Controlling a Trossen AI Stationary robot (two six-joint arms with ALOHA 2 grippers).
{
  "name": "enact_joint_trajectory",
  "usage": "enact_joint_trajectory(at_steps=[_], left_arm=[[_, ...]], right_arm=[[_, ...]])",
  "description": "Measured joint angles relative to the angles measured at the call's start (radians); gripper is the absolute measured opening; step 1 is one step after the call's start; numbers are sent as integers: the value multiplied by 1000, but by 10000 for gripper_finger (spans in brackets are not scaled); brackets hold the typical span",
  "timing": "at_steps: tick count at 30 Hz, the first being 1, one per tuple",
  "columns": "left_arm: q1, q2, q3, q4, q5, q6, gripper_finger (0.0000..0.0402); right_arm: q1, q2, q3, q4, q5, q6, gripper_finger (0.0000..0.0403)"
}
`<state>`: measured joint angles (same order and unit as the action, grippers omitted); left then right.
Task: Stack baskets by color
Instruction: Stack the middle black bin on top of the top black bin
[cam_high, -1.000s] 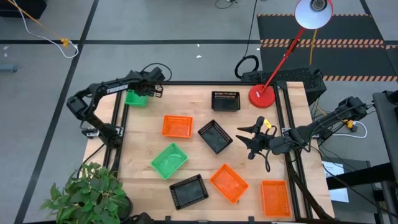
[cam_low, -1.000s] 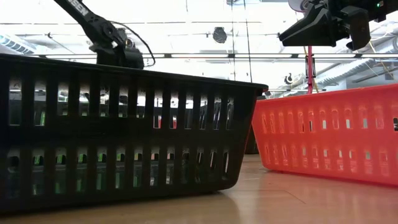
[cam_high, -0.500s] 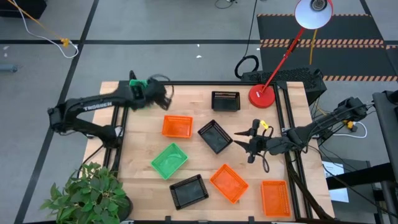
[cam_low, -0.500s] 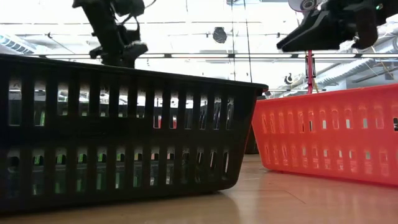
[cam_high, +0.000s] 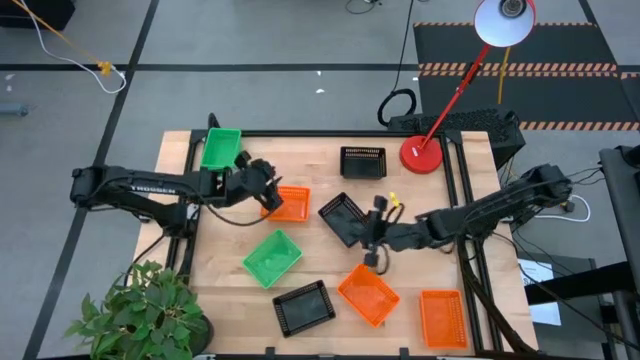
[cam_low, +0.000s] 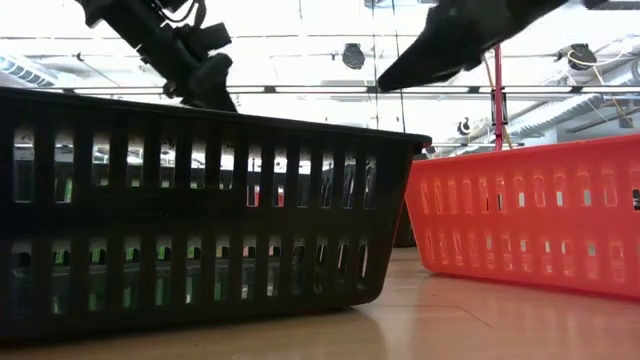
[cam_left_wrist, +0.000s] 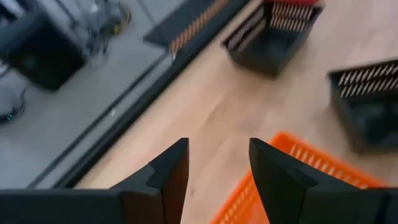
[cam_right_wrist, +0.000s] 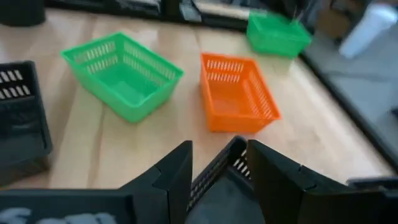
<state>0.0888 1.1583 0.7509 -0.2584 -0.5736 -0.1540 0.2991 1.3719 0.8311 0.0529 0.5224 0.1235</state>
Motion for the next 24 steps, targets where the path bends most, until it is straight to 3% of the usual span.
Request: enact_joint_trajectory(at_steps=[4, 7, 11, 24], left_arm=[[-6, -30, -80, 253, 86, 139, 170], [-8, -30, -117, 346, 126, 215, 170], [-2, -32, -120, 337, 112, 249, 170], [-2, -32, -120, 307, 111, 246, 170]], right_arm=[[-42, 127, 108, -72, -21, 55, 146], [-66, 207, 166, -111, -85, 85, 146], [-89, 285, 206, -182, -155, 160, 146], [-124, 377, 211, -229, -188, 256, 146]])
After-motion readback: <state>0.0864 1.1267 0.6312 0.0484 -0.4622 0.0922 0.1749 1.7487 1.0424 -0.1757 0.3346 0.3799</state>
